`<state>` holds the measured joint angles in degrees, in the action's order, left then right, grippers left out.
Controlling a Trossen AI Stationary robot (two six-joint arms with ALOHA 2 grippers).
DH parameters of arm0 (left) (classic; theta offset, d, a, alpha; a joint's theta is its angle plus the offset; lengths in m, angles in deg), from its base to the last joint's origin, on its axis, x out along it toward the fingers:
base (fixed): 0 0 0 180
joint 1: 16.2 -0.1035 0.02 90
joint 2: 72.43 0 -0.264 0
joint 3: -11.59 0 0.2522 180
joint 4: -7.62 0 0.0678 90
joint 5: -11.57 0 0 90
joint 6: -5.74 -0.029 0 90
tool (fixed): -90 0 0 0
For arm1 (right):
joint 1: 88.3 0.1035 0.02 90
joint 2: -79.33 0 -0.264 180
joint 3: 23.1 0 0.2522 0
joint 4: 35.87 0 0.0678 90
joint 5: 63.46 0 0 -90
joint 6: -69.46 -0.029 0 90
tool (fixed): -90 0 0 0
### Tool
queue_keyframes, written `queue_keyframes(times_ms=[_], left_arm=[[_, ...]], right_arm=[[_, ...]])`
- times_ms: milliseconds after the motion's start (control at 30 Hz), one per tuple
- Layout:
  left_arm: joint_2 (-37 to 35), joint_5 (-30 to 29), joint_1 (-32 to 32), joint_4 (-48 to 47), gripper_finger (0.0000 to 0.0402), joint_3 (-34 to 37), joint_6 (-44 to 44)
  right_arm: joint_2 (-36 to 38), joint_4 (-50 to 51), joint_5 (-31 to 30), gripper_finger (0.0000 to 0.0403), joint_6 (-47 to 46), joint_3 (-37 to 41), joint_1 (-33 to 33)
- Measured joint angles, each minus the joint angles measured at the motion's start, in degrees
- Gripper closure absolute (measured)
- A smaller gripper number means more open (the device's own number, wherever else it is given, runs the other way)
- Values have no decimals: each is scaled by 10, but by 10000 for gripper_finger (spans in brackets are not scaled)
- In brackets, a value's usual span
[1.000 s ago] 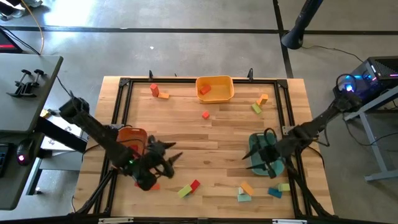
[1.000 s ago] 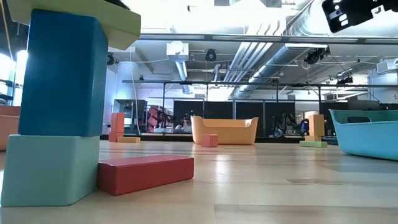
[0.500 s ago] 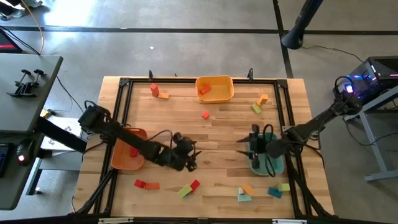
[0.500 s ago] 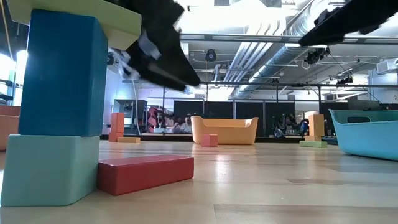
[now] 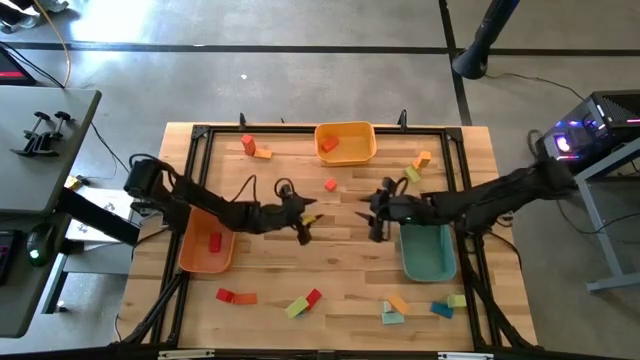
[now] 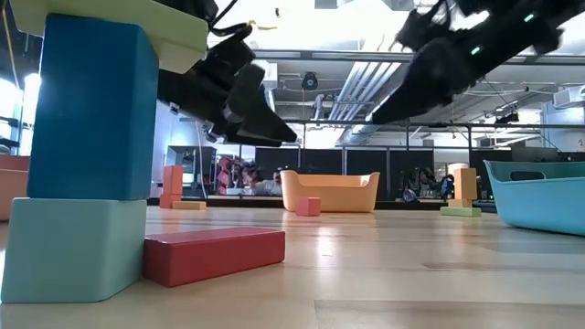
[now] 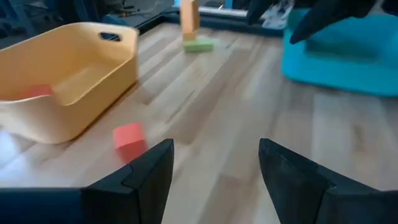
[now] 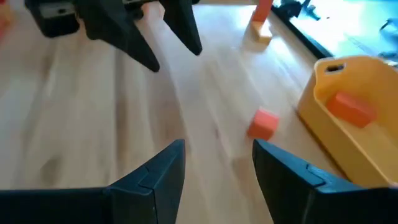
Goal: Sort blocks by size
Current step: Put the orange small block into the green bin
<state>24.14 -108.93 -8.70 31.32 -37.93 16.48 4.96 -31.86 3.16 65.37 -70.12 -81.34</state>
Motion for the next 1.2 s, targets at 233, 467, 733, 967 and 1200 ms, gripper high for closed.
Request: queue_keyframes(times_ms=[233,467,733,967,1200], left_arm=[[-51,5,-37,-1,182,44,-29],[-107,2,-64,1,182,93,-25],[-125,-6,-69,6,182,117,-2],[-117,-8,-67,20,182,129,19],[-111,-1,-66,29,182,132,32]], right_arm=[[-132,-71,11,154,-31,-26,-73],[-254,-202,38,78,-64,-60,-121],[-359,-244,8,73,-65,-112,-162],[-409,-246,83,97,-82,-138,-183],[-421,-254,100,219,-62,-141,-187]])
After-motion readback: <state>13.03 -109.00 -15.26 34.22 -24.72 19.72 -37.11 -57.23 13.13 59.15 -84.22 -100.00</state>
